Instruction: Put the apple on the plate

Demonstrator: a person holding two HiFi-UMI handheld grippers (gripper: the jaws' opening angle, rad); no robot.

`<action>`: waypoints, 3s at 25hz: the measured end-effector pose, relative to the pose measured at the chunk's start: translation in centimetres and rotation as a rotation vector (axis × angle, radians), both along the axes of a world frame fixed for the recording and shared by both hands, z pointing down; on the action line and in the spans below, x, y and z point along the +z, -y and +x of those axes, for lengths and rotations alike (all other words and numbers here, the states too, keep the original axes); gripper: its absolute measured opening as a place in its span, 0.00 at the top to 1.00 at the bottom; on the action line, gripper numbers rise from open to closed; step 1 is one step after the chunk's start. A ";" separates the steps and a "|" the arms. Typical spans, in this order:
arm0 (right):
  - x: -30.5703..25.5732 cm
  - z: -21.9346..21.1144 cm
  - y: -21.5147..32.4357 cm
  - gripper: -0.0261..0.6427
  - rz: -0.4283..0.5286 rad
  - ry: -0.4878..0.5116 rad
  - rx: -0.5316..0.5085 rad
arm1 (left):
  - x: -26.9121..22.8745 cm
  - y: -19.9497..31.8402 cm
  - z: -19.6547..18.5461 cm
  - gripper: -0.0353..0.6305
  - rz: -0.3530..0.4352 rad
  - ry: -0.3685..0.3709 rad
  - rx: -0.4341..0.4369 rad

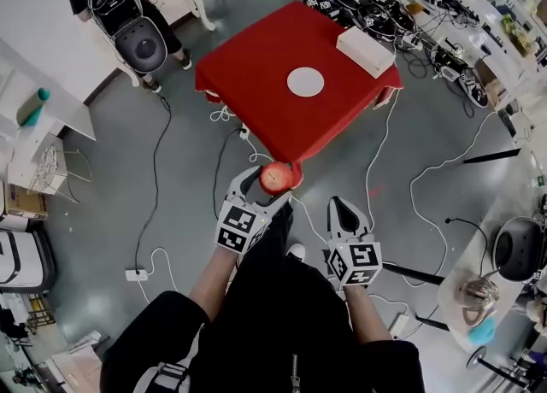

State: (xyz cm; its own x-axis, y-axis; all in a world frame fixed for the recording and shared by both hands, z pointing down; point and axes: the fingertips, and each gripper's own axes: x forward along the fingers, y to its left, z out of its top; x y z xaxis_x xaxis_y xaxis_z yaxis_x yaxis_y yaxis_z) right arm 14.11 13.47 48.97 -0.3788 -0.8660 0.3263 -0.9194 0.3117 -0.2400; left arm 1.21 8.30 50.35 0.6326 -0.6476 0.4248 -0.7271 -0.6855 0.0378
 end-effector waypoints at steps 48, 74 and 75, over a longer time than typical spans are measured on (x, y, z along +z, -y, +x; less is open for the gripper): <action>3.3 -0.4 41.1 0.95 -0.142 -0.072 0.014 | 8.5 41.4 3.7 0.41 -0.139 0.011 0.149; 6.2 3.7 38.5 0.95 -0.269 -0.093 0.139 | 22.6 48.3 9.9 0.41 -0.163 0.169 0.181; 6.2 3.9 38.5 0.95 -0.272 -0.092 0.145 | 22.9 48.6 10.0 0.41 -0.164 0.176 0.182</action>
State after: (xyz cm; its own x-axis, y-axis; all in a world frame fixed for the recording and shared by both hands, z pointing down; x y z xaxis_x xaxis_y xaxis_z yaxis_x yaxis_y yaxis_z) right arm 18.05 -25.05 55.22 -0.2160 -0.7850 0.5806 -0.9713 0.1119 -0.2100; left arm 11.24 -40.26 73.27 0.6395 -0.4440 0.6276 -0.5982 -0.8002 0.0434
